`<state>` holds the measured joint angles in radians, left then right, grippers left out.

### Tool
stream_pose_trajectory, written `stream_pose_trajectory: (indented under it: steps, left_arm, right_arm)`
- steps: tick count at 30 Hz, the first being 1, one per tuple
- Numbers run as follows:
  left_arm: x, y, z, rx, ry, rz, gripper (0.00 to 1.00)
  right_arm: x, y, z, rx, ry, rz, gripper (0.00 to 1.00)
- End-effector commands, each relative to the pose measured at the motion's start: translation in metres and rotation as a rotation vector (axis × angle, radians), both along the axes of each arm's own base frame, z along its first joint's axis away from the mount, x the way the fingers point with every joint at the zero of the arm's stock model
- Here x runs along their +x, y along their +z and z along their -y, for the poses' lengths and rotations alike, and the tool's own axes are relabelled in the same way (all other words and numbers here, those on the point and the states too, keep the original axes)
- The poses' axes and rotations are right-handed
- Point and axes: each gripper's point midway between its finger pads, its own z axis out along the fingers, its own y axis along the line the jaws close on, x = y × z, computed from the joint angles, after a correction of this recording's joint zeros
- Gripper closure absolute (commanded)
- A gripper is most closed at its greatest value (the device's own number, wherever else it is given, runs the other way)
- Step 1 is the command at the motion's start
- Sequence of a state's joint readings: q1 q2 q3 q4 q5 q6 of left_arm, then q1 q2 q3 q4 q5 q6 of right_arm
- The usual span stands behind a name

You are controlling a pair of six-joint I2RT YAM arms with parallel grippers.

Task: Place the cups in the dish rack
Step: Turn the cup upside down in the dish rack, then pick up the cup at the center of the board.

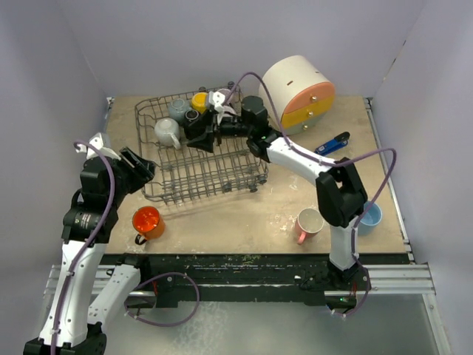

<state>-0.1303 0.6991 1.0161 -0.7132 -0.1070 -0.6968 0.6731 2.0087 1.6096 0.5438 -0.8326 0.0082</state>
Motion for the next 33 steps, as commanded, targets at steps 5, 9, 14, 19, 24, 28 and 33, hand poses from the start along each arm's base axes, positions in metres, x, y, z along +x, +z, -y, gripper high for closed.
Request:
stream_pose_trajectory:
  steps: [5, 9, 14, 19, 24, 28, 33]
  left_arm:
    - [-0.011, -0.048, 0.028, -0.284, 0.023, -0.202, 0.41]
    - [-0.017, -0.073, 0.039, -0.347, 0.021, -0.323, 0.41]
    - [-0.024, -0.088, 0.043, -0.346, 0.019, -0.431, 0.41]
    - [-0.047, -0.114, 0.02, -0.215, 0.119, -0.62, 0.41]
    - [-0.052, -0.134, 0.011, -0.137, 0.163, -0.727, 0.4]
    - [-0.048, -0.145, 0.01, -0.105, 0.194, -0.764, 0.39]
    - [-0.036, -0.158, 0.011, -0.095, 0.208, -0.742, 0.38]
  right_arm:
    - [-0.027, 0.036, 0.054, -0.037, 0.045, 0.07, 0.33]
    - [-0.034, 0.031, 0.074, -0.084, 0.038, 0.044, 0.29]
    - [-0.029, 0.024, 0.088, -0.065, 0.031, -0.013, 0.29]
    - [-0.025, 0.035, 0.088, -0.019, 0.018, -0.012, 0.29]
    - [-0.027, 0.026, 0.091, -0.031, 0.001, -0.037, 0.29]
    - [-0.03, 0.022, 0.093, -0.043, -0.002, -0.053, 0.29]
    - [-0.028, 0.018, 0.092, -0.047, -0.008, -0.062, 0.28]
